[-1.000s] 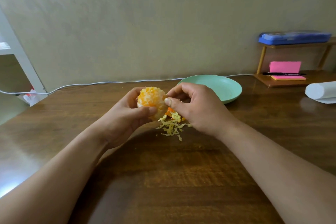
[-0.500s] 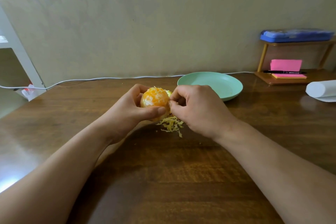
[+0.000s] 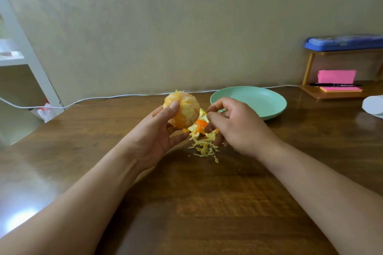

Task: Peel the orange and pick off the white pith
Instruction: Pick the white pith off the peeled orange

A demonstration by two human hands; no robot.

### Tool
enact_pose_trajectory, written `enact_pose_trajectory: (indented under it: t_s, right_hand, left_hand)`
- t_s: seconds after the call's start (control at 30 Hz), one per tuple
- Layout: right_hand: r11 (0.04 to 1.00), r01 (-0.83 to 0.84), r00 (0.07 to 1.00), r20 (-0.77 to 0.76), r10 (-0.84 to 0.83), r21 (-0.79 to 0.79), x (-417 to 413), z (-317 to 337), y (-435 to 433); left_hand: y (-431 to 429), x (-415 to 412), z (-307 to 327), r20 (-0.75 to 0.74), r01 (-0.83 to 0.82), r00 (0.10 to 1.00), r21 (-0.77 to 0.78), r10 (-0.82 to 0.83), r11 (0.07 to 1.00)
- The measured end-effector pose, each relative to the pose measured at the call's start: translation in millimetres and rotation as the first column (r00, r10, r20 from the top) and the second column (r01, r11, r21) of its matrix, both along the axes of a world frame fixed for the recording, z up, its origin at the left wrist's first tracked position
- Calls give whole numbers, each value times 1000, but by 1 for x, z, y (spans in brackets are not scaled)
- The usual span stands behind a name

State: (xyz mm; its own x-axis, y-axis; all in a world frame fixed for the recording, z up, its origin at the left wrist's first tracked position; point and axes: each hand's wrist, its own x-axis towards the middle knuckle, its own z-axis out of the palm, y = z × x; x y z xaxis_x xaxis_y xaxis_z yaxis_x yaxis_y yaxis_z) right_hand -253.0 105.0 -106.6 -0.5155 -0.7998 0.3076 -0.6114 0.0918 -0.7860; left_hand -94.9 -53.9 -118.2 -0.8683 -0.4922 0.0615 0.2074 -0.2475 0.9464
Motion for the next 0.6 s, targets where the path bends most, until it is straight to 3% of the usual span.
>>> enact_pose_trajectory:
  t_s: [0.13, 0.27, 0.6]
  right_hand:
    - [992, -87, 974, 202, 105, -94, 12, 2, -2]
    - [992, -34, 985, 165, 53, -119, 14, -2, -2]
    - [984, 14, 994, 108, 5, -175, 2, -9, -6]
  left_hand:
    - [1, -5, -4, -12, -41, 999, -55, 40, 998]
    - [6, -7, -6, -7, -42, 999, -142, 41, 989]
    - [4, -5, -2, -78, -115, 992, -157, 104, 981]
